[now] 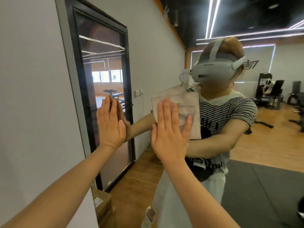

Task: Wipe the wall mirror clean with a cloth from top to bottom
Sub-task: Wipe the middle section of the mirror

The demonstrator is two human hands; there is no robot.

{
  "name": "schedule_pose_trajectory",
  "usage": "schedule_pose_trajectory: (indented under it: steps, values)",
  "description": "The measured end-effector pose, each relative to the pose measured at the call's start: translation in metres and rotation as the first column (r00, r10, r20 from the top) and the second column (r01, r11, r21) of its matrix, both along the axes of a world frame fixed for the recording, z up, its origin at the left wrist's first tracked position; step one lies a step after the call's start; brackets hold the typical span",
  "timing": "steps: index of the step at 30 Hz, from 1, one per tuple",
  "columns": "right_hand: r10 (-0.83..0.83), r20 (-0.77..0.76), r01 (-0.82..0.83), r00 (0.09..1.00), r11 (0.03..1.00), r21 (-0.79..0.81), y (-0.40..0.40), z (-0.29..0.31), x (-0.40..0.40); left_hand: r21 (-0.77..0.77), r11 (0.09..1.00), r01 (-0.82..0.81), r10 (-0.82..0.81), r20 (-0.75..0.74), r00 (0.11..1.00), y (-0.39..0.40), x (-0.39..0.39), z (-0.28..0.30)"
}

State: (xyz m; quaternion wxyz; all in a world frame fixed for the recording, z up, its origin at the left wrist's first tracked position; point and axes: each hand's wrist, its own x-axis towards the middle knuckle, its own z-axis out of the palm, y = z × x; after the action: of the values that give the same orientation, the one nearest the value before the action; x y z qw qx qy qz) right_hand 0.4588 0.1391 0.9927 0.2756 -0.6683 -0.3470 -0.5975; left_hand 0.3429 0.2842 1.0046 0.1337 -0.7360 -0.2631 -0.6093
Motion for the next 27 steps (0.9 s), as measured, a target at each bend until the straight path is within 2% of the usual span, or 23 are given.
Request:
schedule_pose_trajectory:
  steps: [13, 17, 19, 22, 24, 27]
  values:
    - [-0.049, -0.050, 0.046, 0.998, 0.998, -0.053, -0.006, 0.007, -0.009, 0.042, 0.992, 0.117, -0.115, -0.049, 0.992, 0.008, -0.005, 0.002]
    - [-0.085, 0.020, 0.087, 0.996, 0.989, -0.123, -0.020, 0.015, -0.010, 0.066, 0.977, 0.204, -0.199, -0.066, 0.978, 0.007, -0.013, 0.002]
    - [-0.131, 0.075, 0.143, 0.989, 0.974, -0.175, -0.028, 0.023, -0.007, 0.067, 0.960, 0.270, -0.261, -0.125, 0.957, 0.011, -0.023, 0.004]
    - [-0.171, 0.139, 0.201, 0.975, 0.950, -0.238, -0.031, 0.030, 0.000, 0.109, 0.913, 0.393, -0.350, -0.288, 0.892, 0.030, -0.049, 0.005]
    - [-0.185, 0.146, 0.217, 0.972, 0.945, -0.245, -0.029, 0.030, 0.004, 0.219, 0.880, 0.422, -0.319, -0.388, 0.865, 0.054, -0.071, 0.007]
    - [-0.180, 0.093, 0.196, 0.979, 0.961, -0.197, -0.020, 0.026, 0.001, 0.343, 0.857, 0.385, -0.228, -0.417, 0.880, 0.101, -0.103, 0.012]
